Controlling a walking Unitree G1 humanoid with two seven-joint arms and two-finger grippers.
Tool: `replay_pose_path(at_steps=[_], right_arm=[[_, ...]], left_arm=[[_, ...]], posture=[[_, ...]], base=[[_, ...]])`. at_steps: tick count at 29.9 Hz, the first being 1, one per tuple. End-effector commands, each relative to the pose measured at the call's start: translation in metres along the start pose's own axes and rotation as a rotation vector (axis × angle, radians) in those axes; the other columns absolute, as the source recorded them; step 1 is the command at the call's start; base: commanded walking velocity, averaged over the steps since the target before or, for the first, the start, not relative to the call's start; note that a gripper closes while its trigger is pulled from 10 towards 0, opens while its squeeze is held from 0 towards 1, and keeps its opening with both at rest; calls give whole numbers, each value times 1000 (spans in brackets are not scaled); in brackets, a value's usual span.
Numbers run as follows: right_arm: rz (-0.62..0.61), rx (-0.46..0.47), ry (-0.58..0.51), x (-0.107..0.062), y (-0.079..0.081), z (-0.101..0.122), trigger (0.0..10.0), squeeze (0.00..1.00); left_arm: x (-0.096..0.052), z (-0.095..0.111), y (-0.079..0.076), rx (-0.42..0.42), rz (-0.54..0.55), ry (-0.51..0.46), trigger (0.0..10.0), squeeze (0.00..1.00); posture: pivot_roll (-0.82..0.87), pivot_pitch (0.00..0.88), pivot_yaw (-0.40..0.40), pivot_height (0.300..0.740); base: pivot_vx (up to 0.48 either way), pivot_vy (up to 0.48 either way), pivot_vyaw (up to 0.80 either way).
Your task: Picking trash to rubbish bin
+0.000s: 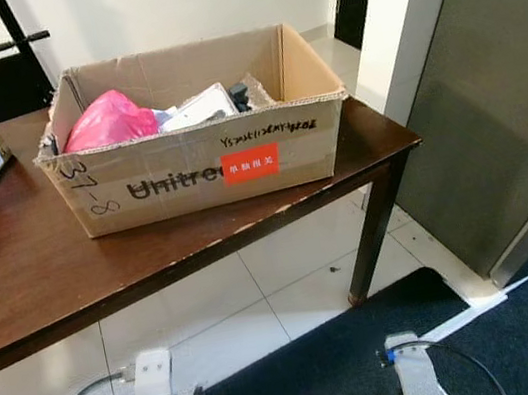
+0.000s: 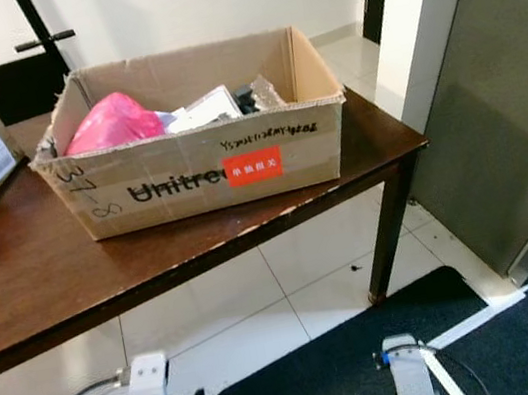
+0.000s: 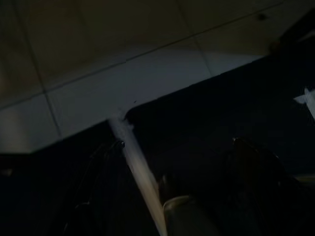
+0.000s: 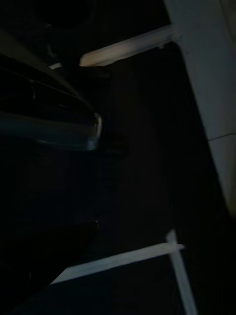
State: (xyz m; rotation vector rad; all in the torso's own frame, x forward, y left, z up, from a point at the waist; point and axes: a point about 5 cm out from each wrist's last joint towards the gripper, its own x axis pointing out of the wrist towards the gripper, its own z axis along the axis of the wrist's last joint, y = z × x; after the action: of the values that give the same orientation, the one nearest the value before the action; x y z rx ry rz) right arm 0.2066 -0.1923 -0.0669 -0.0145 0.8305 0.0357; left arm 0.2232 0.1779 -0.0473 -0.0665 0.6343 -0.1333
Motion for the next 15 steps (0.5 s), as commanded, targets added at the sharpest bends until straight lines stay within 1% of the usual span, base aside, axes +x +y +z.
replay_pose_path(at_steps=[1, 3, 4, 6, 11, 15], right_arm=[[13, -35, 15, -1, 2, -6, 10000, 0], [36, -62, 24, -1, 5, -7, 10000, 0], [58, -66, 33, -1, 7, -9, 10000, 0], [73, -65, 38, -1, 8, -10, 10000, 0], [78, -87, 57, -2, 8, -14, 10000, 0], [80, -87, 54, -2, 9, -14, 10000, 0]], left_arm=[[-3, -13, -4, 18, -18, 41, 10000, 0], [-4, -18, -4, 9, -19, 60, 10000, 0], [-5, -21, -3, -12, -16, 71, 10000, 0], [-6, -23, -3, -26, -13, 77, 10000, 0], [-11, -31, 1, -42, 16, 73, 10000, 0], [-12, -32, 1, -52, 20, 67, 10000, 0]], posture=[[-42, 101, 26, 740], [-41, 99, 21, 740], [-41, 102, 16, 740], [-41, 102, 16, 740], [-36, 107, 2, 740], [-34, 107, 0, 740]], base=[[0, 0, 0], [0, 0, 0], [0, 0, 0], [0, 0, 0], [0, 0, 0], [0, 0, 0]])
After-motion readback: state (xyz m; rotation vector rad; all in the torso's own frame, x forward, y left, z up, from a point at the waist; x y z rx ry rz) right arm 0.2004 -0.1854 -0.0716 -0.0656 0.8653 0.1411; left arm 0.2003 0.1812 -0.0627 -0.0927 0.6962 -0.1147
